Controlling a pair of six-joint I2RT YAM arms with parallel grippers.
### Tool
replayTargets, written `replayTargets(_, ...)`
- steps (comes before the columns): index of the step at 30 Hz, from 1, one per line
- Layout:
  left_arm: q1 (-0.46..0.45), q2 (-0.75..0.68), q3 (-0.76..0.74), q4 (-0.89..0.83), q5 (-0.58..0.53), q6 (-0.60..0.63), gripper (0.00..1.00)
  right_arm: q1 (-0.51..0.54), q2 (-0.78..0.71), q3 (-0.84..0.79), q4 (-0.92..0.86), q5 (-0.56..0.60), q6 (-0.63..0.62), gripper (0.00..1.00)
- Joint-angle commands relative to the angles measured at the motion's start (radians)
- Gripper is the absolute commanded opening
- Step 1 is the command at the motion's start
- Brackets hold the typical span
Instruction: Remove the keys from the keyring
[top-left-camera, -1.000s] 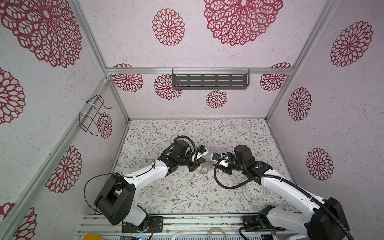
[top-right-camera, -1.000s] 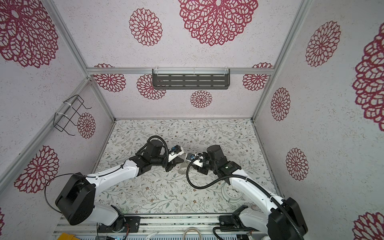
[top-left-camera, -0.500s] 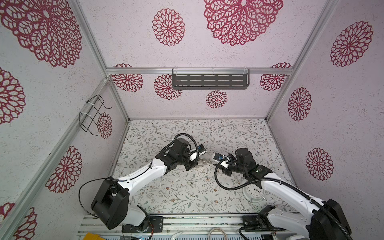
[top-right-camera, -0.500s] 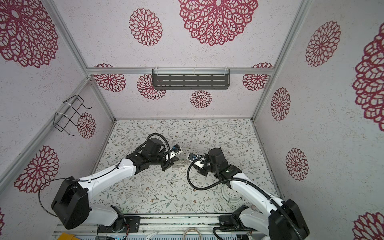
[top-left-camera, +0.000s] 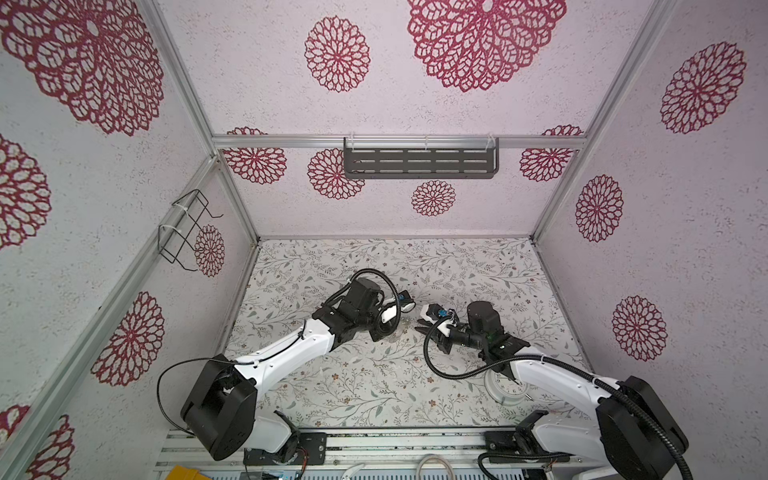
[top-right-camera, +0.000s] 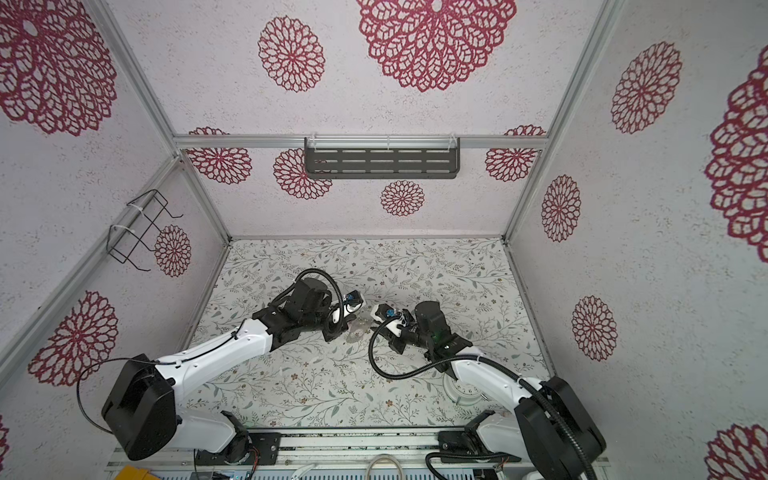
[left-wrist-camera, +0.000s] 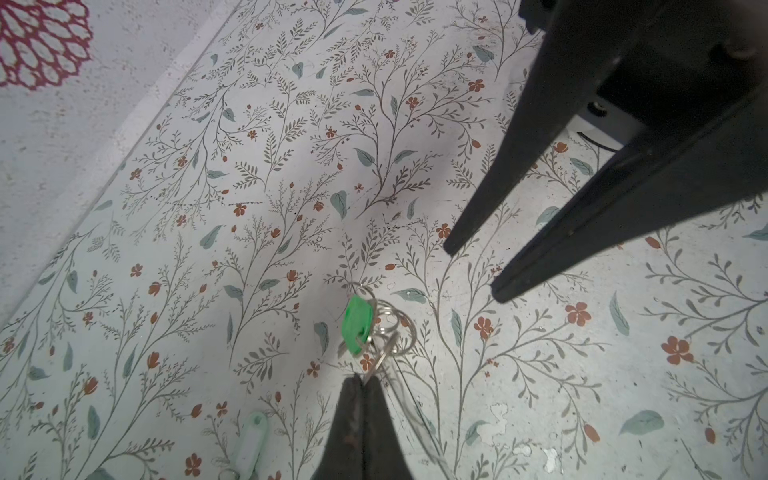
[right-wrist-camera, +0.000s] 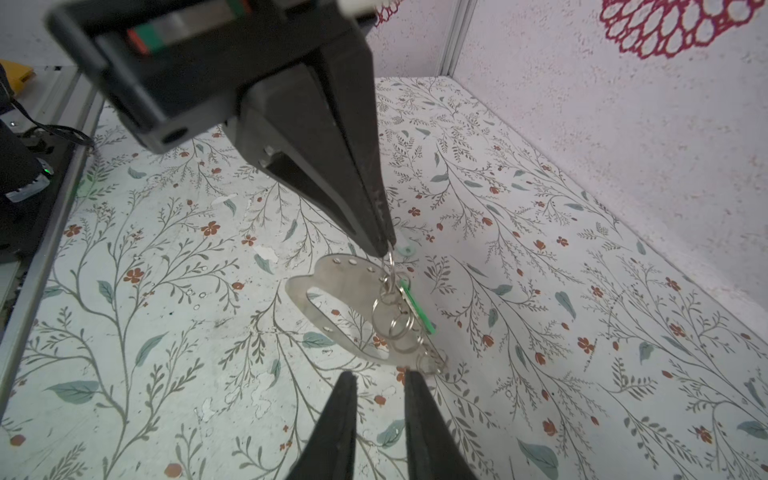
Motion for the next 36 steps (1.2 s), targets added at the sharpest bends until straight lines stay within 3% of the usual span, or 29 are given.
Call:
replayTargets(1,-0.008,-0.023,-0.012,0.043,0.036,0.008,0.0,0.006,0.012,-0.012,0.156,-0.031,0.066,0.22)
replayTargets(9,-0.009,-0.023,-0.014,0.059,0.075,0.003,0.0,0.014,0.07,-0.022,0.287,-0.075,0.134,0.19)
replayTargets(22,-0.009,-0.037,-0.026,0.076,0.133,0.008,0.0,0.015,0.097,-0.021,0.295,-0.053,0.139,0.14)
replayTargets(28,-0.009,-0.046,-0.026,0.071,0.148,0.012,0.0,0.015,0.094,-0.018,0.278,-0.048,0.127,0.08)
replayTargets(31,-0.009,-0.048,-0.023,0.069,0.154,0.015,0.0,0.015,0.092,-0.013,0.267,-0.056,0.119,0.0)
replayTargets(36,-0.005,-0.055,-0.021,0.068,0.175,0.006,0.0,0.015,0.082,-0.009,0.271,-0.092,0.127,0.0)
